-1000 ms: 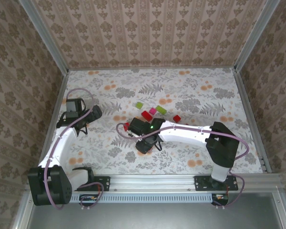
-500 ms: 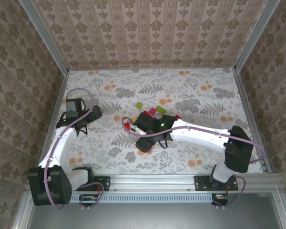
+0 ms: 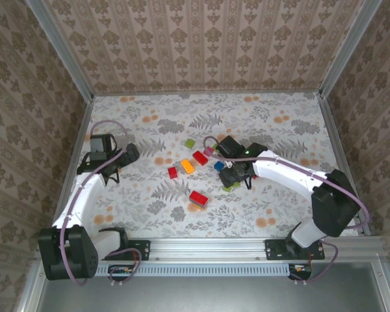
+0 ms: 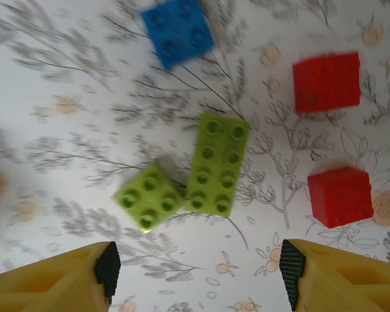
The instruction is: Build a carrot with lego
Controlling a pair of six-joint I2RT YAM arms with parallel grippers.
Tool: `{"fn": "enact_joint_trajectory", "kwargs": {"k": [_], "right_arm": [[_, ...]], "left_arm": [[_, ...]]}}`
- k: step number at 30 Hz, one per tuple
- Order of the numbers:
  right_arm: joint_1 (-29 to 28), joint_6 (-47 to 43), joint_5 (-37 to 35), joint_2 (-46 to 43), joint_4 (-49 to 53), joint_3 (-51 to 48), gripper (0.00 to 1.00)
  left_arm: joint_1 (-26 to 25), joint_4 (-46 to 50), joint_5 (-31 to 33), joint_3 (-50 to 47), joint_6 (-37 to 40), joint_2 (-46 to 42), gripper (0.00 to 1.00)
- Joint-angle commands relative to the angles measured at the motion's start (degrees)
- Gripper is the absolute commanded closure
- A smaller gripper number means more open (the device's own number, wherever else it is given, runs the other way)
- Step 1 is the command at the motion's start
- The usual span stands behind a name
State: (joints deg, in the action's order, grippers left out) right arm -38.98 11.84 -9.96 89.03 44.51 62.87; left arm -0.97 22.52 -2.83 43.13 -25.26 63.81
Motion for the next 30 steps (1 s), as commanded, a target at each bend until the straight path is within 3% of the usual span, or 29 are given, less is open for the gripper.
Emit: {"fn": "enact_joint_trajectory", "kwargs": {"k": [1,20,30], "right_arm": [[1.68,2.42,-0.24,3.32,-3.41,-1.58,0.32],[5.26,1.47,8.67,7.53,-8.56,-2.65,0.43],[4.28,-2.77,12.75,2.20,-6.90,-4.07,0.35]], "left_arm": [[0.01,-0.54,-0.59,0.76,1.09,0.53,0.00],[-0.10,-0.47,-0.37,0.98,1.24,0.81,0.00],[-0.19,-0.70,-0.43,1.04,1.21,1.14,0.00]]}}
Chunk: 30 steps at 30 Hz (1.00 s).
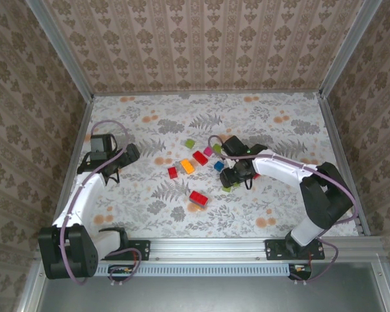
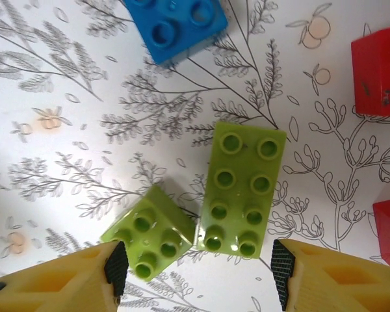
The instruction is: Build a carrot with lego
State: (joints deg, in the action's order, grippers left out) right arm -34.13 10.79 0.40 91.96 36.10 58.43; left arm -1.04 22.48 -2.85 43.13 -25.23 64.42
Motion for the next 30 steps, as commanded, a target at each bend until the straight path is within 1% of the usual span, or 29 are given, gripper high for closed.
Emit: {"fn": "enact_joint_trajectory", "kwargs": {"k": [1,5,11,19,22,30], "right_arm": [[-0.91,-1.89,2.51,-0.23,1.45,0.60,0.35],[-3.37,-2.85,2.81,2.39,1.99,1.75,0.35],[-6.95,-3.93,-0.61,6.93,3.76,4.14,0.34],[-7.27,-3.93,-1.89,7.62,3.77,4.59,0.34],[-7.27,-3.84,-2.07,7.91,3.80,4.71,0.37],[-7.26,-3.67,-3.23,7.58,3.90,4.59,0.40]], "left_arm": [[-0.18,-0.56,-0.43,1.07,1.16,0.51,0.00],[-0.15,-0.42,-0.36,1.07,1.21,0.45,0.00],[-0.18,-0.47,-0.38,1.07,1.26,0.53,0.00],[-0.27,-0.54,-0.47,1.07,1.16,0.62,0.00],[-0.27,-0.54,-0.42,1.05,1.16,0.70,0.00],[-0.32,-0.48,-0.40,1.05,1.26,0.57,0.00]]}}
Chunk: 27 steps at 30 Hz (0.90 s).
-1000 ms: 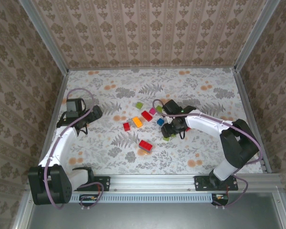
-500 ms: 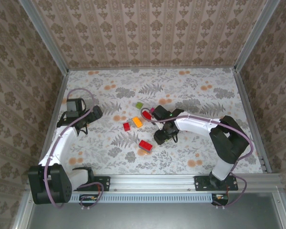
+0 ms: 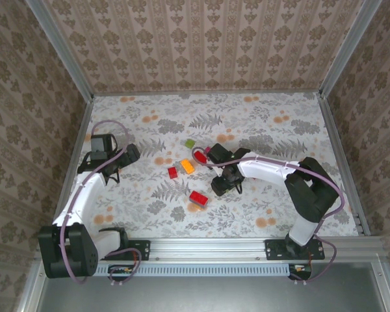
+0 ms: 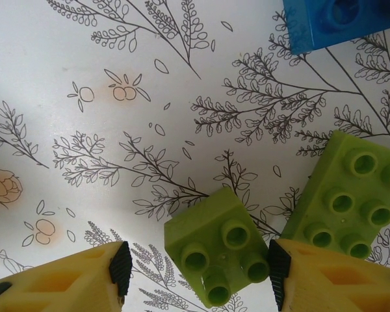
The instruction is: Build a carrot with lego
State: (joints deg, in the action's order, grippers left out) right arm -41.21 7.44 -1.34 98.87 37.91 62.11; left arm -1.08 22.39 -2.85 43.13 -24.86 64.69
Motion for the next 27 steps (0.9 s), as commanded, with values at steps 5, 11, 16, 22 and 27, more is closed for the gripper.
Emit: {"fn": "enact_joint_trajectory", "kwargs": {"k": [5,11,16,22,27], "right_arm": [[-0.33,0.07,-0.19,-1.26,2.06,0.70,0.41],[-0.36,1.45,1.40,-4.49,2.00,0.76,0.42],[-0.35,1.09,1.36,-5.31,2.60,1.21,0.40],[-0.37,-1.13,1.16,-1.52,3.28,1.81,0.36],[-0.44,-1.35,1.52,0.74,2.53,1.79,0.36]], "left_arm": [[-0.30,-0.48,-0.31,1.07,0.91,0.44,0.00],[-0.24,-0.48,-0.38,1.13,0.88,0.62,0.00],[-0.32,-0.47,-0.40,1.21,0.94,0.63,0.00],[-0.29,-0.38,-0.33,1.12,0.93,0.35,0.00],[-0.32,-0.38,-0.22,1.21,0.93,0.44,0.00]]}}
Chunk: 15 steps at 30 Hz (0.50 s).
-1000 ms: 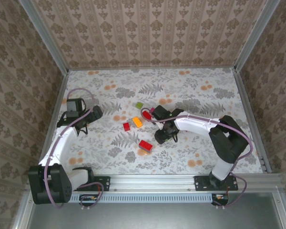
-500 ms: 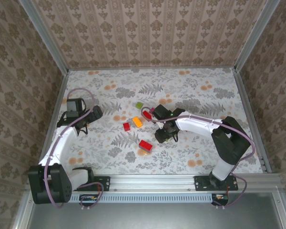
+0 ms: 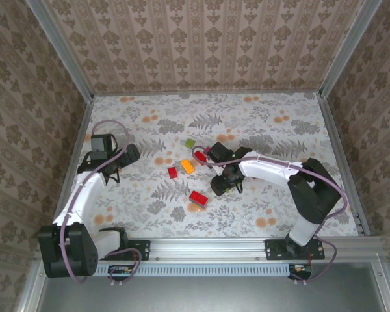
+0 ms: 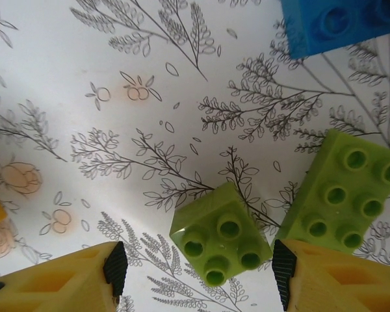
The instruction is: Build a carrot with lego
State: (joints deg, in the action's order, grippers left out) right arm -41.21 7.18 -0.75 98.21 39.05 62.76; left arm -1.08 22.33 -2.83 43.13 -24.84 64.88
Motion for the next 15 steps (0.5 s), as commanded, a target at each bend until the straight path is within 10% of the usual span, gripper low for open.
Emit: {"fn": "enact_joint_trajectory", "kwargs": {"k": [1,15], "right_arm": [[-0.44,-1.15,0.93,1.66,1.38,1.26,0.36],[-0.40,-1.41,0.20,3.05,1.66,1.67,0.45]], "left_arm": [[-0.32,-0.30,-0.28,1.21,0.91,0.22,0.00],[-0.29,-0.41,-0.27,1.33,0.90,0.67,0.00]]}}
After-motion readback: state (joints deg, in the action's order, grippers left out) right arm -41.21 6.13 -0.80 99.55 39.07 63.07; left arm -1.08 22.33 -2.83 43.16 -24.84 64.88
